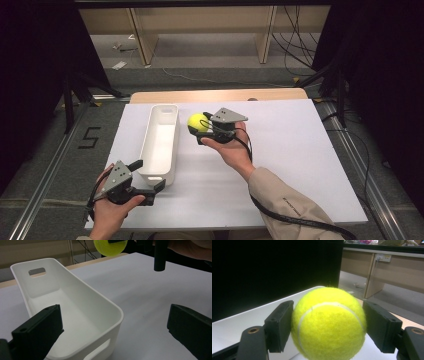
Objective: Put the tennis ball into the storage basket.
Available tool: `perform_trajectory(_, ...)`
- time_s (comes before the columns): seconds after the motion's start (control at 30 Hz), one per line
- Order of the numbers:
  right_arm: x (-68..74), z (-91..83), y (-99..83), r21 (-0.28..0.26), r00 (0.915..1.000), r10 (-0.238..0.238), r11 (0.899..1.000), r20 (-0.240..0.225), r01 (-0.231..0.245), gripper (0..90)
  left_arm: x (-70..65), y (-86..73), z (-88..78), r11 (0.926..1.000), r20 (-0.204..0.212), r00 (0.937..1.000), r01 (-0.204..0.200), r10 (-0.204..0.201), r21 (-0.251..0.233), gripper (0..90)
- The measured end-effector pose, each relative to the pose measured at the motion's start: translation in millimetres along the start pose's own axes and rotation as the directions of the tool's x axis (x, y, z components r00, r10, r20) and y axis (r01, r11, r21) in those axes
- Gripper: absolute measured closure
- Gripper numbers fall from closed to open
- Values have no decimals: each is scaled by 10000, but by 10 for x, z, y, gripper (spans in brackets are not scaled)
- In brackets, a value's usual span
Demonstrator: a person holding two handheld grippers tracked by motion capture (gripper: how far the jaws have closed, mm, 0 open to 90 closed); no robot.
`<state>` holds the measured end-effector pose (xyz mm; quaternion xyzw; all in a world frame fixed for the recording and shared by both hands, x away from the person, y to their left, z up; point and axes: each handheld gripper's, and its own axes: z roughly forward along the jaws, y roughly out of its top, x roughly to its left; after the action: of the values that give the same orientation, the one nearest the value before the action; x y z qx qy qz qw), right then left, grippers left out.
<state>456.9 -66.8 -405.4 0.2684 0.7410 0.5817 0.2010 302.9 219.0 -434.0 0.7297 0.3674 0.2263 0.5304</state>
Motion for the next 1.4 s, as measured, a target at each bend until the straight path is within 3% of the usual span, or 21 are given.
perform_trajectory(1.4,137,164,32,9,9995,-35,10000,-308,35,281,55,27,160,9998,24,9998,-190,190,-30,0)
